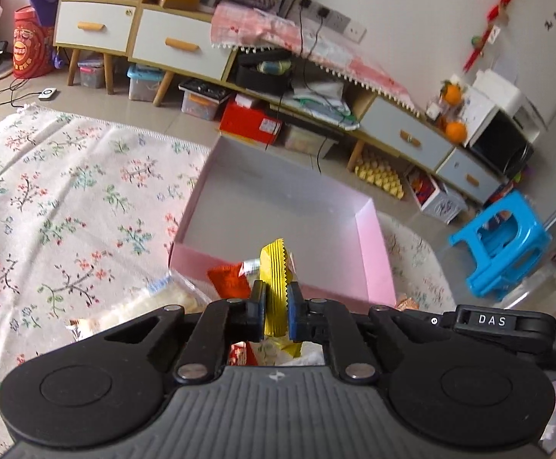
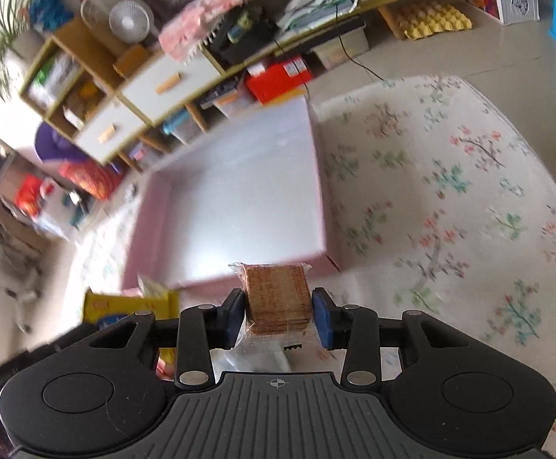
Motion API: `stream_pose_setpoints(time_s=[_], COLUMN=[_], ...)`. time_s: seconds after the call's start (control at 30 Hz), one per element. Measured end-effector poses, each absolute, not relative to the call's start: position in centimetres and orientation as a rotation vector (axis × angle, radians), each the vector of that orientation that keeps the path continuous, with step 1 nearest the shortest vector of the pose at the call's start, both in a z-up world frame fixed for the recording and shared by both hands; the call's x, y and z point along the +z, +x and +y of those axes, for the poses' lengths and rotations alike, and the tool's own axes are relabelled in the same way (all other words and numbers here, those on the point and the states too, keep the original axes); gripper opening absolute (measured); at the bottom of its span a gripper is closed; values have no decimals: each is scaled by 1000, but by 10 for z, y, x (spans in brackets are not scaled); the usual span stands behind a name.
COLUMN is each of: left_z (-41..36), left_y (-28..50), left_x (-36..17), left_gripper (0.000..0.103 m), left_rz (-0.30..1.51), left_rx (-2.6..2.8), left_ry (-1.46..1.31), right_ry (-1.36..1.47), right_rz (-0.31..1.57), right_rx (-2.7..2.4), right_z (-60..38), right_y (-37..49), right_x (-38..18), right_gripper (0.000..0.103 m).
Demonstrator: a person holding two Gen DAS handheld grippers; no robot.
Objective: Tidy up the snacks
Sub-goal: 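Carry both snacks into the pink box and open both tools to release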
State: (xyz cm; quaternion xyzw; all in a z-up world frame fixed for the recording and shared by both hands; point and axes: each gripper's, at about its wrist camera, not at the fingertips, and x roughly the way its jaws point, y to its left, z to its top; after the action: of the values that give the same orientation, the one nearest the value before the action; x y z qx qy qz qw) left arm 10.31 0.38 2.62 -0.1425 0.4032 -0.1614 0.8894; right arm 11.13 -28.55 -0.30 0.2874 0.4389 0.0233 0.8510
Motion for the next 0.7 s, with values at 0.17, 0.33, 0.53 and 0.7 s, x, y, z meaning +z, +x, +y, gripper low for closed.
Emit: stream_pose_setpoints(time_s=[0.17,0.33,0.53,0.7], left_z=[6,0,-6,-9], left_y=[109,113,136,155], left_x=[34,40,38,22], left_gripper=[9,9,9,9], left_rz=[817,787,737,747], left_rx=[-337,-338,-278,-220], left_ry=[-341,-346,-329,-302], right_ry=[630,656,694,671], right_rz=[884,867,836,841], right_rx=[73,93,127,123], right_z=[-284,-287,-288,-285], right_y=[132,146,156,158], right_x=[-3,-14,-19,-24], right_gripper=[38,38,38,38])
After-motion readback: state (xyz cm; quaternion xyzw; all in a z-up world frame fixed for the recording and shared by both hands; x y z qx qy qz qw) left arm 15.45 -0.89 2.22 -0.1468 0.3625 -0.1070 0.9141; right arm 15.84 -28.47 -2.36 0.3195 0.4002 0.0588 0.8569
